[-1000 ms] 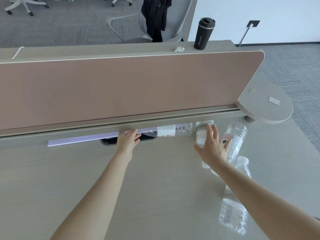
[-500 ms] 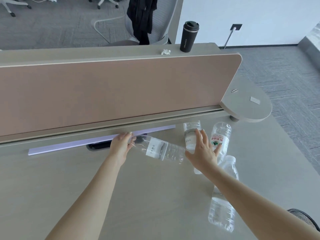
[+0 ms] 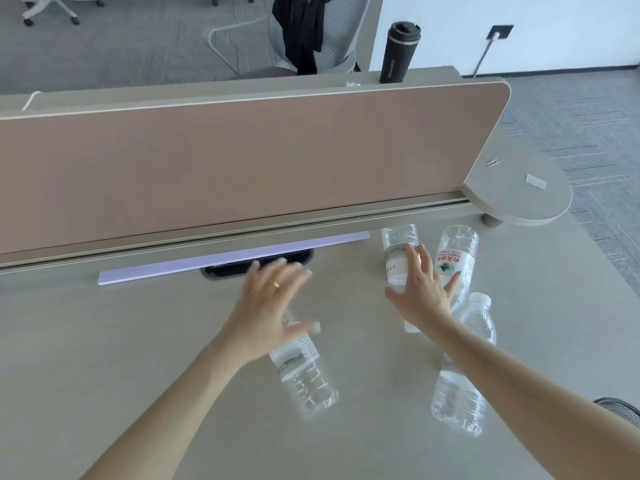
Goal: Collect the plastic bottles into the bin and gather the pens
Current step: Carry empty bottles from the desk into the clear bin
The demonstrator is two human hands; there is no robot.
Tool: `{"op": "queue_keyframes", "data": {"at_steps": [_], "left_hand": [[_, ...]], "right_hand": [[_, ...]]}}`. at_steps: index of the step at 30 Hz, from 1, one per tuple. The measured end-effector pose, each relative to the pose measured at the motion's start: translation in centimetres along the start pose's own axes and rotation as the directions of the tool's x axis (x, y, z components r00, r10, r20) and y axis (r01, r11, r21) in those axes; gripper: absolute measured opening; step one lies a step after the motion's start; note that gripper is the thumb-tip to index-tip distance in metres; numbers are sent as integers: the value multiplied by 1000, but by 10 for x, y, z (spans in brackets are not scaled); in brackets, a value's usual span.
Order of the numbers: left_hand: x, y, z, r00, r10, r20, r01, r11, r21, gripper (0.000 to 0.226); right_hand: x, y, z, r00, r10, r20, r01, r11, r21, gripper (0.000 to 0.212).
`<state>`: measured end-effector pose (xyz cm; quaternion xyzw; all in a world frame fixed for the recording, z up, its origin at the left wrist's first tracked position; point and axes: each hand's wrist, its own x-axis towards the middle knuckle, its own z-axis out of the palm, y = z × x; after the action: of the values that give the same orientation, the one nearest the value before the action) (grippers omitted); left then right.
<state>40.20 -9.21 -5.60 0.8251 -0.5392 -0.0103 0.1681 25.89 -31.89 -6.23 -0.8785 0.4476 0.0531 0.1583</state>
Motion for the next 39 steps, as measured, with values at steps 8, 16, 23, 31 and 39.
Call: {"op": "queue_keyframes", "data": {"at_steps": [8,16,23,31,39], "left_hand": [[-25,32,-4,593,247,766,-583,788,197,106],[-30,50,-20,839,-309,447,424,887,-182,67],[-58,64,-21,635,-608,478,715,226,-662,65],[-73,72,-14,381,-602,702,552,-462,-695,84],[-73,105,-49,639,-357,681,402,-600,-692,42]], "right_hand": [[12,-4,-8,993,-59,-104,67,994,81,83],[49,-29,-13,991,135,-3,-126,934,333,87],[37,-42,-2,959,253,128,-281,909,309,104],[-6,-36,-8,953,176,246,-262,885,385,96],[-86,-17,-40,981,21,191,-136,780,611,98]]}}
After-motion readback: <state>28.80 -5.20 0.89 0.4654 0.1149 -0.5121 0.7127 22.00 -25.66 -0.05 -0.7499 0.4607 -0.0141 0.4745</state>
